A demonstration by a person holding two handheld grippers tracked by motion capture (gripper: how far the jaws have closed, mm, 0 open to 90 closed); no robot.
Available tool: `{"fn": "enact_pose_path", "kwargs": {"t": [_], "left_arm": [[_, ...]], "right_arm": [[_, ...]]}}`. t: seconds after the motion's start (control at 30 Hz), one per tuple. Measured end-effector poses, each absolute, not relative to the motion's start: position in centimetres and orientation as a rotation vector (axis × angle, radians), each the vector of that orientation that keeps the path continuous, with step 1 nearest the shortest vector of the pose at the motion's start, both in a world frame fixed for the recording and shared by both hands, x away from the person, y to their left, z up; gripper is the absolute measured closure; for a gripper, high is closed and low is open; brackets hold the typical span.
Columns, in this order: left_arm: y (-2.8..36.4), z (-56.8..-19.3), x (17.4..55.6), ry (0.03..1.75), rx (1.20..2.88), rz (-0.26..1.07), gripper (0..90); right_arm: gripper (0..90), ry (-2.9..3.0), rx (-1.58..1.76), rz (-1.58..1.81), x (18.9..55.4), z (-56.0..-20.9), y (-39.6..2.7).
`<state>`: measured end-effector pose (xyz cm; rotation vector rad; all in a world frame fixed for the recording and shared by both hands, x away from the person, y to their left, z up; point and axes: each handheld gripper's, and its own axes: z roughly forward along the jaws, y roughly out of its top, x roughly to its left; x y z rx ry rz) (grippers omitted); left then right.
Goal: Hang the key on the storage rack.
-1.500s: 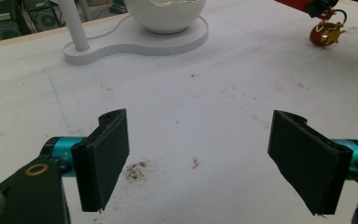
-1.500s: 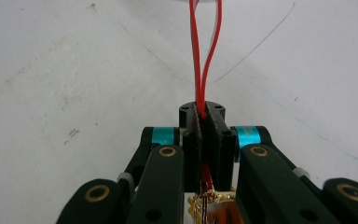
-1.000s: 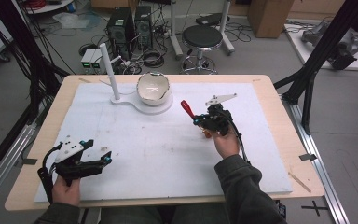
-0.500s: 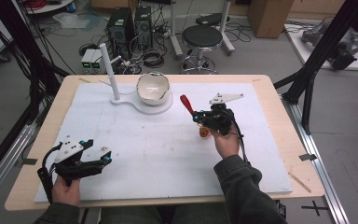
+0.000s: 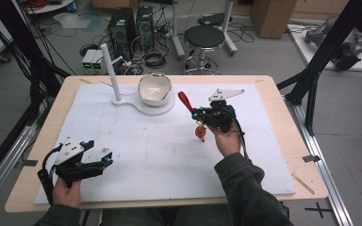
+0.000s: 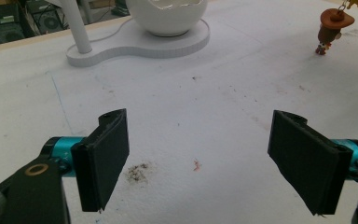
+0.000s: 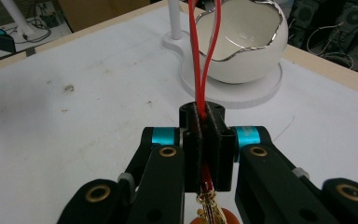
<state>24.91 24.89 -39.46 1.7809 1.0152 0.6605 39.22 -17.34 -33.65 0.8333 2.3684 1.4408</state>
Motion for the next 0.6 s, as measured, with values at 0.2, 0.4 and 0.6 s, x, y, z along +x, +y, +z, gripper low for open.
{"fn": "enact_pose_path", "kwargs": {"t": [0.2, 0.4, 0.6], "left_arm": [[24.9, -39.4, 24.9, 1.016, 1.778, 0.662, 20.9], [24.9, -39.4, 24.9, 1.016, 1.778, 0.663, 20.9], [24.9, -39.4, 24.8, 1.015, 1.780, 0.667, 20.9]], "right_arm": [[85.9, 2.368, 0.821, 1.466, 39.4, -33.1, -16.8], [86.0, 2.369, 0.793, 1.479, 39.8, -32.3, -15.7], [86.0, 2.376, 0.778, 1.478, 40.0, -31.7, -14.8]]}}
